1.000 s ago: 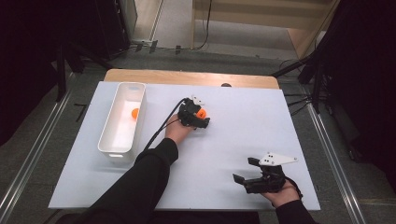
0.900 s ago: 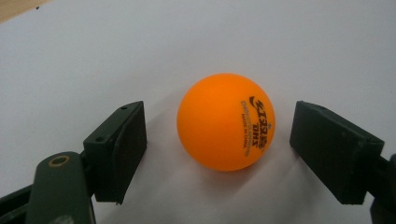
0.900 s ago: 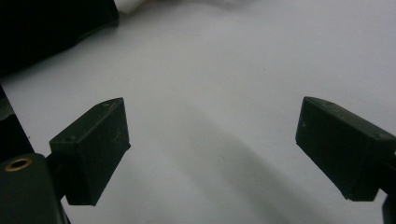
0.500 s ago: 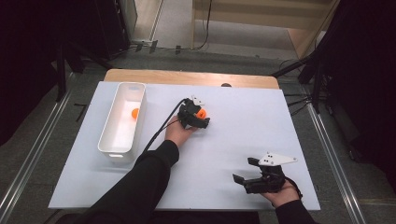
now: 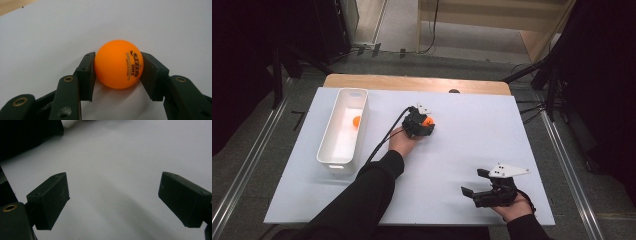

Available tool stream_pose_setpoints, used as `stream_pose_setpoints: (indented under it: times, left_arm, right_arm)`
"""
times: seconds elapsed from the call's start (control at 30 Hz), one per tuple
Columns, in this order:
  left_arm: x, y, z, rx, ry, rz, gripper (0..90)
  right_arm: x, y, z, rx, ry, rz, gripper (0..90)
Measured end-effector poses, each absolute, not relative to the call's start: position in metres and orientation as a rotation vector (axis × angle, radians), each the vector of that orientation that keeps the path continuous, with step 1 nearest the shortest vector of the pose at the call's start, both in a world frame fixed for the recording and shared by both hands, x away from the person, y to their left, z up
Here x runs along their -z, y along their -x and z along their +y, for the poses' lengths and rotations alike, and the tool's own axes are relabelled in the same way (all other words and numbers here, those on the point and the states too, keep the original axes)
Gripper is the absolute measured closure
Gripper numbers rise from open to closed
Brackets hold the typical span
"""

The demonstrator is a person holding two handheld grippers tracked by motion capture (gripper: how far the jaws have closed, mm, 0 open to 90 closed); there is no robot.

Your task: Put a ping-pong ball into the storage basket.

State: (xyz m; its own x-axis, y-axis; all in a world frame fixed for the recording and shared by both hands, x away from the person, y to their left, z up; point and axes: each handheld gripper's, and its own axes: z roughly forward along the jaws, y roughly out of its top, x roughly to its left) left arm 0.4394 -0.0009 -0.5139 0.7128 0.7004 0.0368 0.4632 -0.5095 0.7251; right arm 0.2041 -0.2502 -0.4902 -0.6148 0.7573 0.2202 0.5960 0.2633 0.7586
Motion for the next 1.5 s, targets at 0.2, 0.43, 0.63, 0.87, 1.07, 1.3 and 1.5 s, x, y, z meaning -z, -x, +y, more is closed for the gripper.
stream_pose_setpoints:
  times: [0.2, 0.43, 0.63, 0.87, 1.07, 1.3, 1.5]
  left_arm:
    - [0.513, -0.44, -0.001, -0.413, -2.19, 0.896, 50.8]
    - [0.511, -0.44, 0.001, -0.406, -2.205, 0.899, 50.9]
    - [0.507, -0.439, 0.004, -0.383, -2.209, 0.932, 50.9]
    - [0.494, -0.434, 0.006, -0.352, -2.208, 0.925, 50.8]
    - [0.484, -0.428, 0.011, -0.306, -2.21, 0.909, 50.8]
    - [0.474, -0.42, 0.019, -0.246, -2.205, 0.912, 50.7]
    - [0.463, -0.408, 0.027, -0.211, -2.217, 0.877, 50.7]
  right_arm:
    - [0.49, -0.204, -0.25, -1.274, -1.271, 2.343, 8.5]
    - [0.491, -0.205, -0.251, -1.274, -1.265, 2.342, 8.5]
    - [0.491, -0.205, -0.25, -1.271, -1.267, 2.343, 8.5]
    - [0.491, -0.205, -0.25, -1.267, -1.266, 2.35, 8.5]
    - [0.491, -0.205, -0.25, -1.267, -1.274, 2.341, 8.5]
    - [0.491, -0.206, -0.25, -1.26, -1.279, 2.34, 8.5]
    - [0.492, -0.208, -0.251, -1.262, -1.292, 2.331, 8.5]
